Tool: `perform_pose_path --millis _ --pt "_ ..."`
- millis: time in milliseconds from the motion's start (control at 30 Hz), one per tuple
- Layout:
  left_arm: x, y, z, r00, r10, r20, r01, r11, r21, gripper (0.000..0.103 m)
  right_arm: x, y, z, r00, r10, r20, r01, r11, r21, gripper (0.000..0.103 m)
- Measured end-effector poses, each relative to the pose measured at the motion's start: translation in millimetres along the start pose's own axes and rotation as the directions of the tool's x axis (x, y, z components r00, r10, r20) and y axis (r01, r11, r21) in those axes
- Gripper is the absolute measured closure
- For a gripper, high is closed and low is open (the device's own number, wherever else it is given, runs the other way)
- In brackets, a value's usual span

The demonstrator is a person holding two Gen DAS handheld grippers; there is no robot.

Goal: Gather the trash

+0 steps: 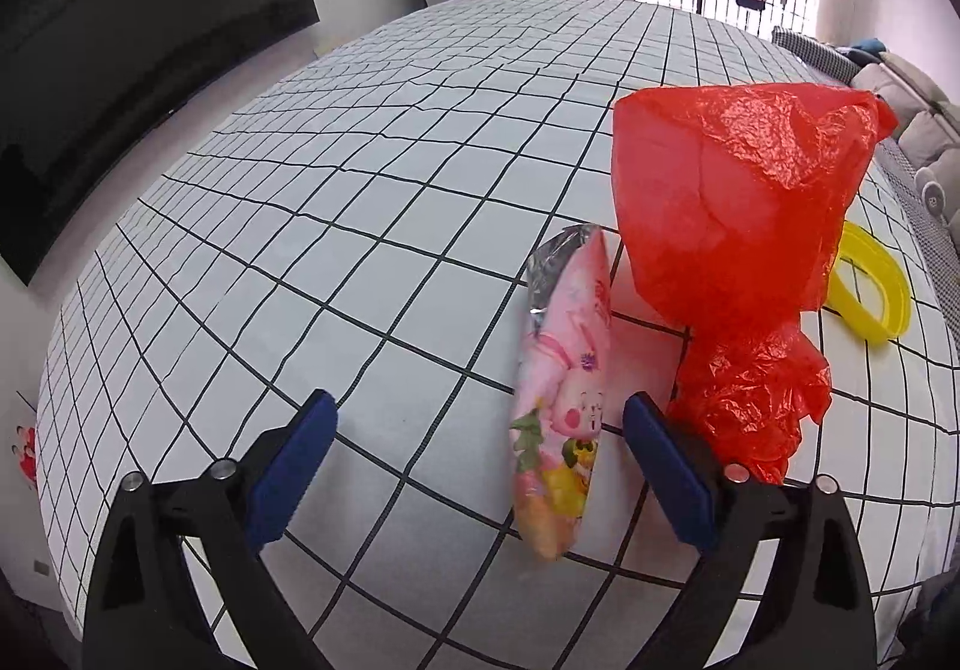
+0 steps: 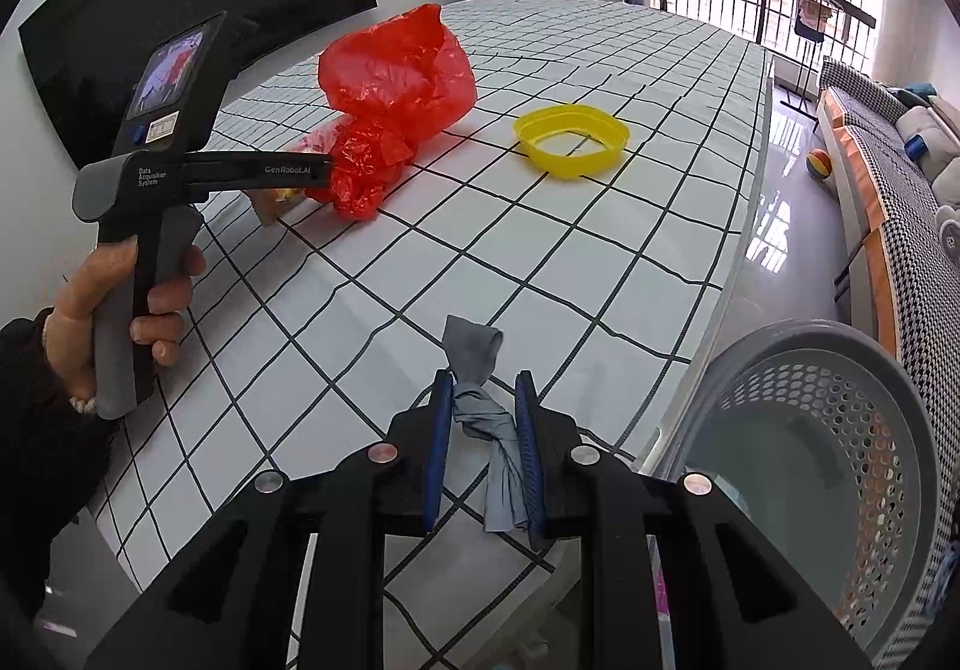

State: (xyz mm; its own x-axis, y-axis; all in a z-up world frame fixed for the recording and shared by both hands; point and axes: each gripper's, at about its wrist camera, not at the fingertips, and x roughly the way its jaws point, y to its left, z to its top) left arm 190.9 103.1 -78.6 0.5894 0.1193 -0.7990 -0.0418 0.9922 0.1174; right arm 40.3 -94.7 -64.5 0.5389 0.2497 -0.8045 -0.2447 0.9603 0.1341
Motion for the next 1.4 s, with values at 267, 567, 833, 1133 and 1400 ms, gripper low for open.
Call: perform_pose_path --millis 267,567,833,1133,1400 --pt "-7.2 4.1 -1.1 1.0 -0.027 0.016 0.027 1.0 -0.015 0.074 -6.2 -2.4 -2.5 1.0 -0.01 0.01 0.01 1.0 0.01 0.082" --pt "-58.9 -1.1 -23.9 0.994 -0.055 0.092 0.056 0.998 -0.006 0.077 -16.0 -5.5 -7.2 1.0 -0.021 0.023 0.021 0.999 0.03 0.082" --pt "-67.7 3.8 -25.5 0.992 -0.08 0.094 0.08 0.997 0.005 0.076 -25.2 0.8 -12.0 0.999 -0.013 0.038 0.012 1.0 0.023 0.082" --pt "-57.5 8.3 -7.2 0.992 -0.036 0.123 0.031 0.999 0.042 0.033 -25.4 -0.8 -9.6 0.999 -0.014 0.047 0.013 0.999 0.032 0.082" --pt "-17.3 8.5 10.0 0.999 -0.016 0.052 0.012 0.997 0.075 0.032 -16.5 -8.0 -7.1 0.999 -0.016 0.03 0.015 0.999 0.042 0.082"
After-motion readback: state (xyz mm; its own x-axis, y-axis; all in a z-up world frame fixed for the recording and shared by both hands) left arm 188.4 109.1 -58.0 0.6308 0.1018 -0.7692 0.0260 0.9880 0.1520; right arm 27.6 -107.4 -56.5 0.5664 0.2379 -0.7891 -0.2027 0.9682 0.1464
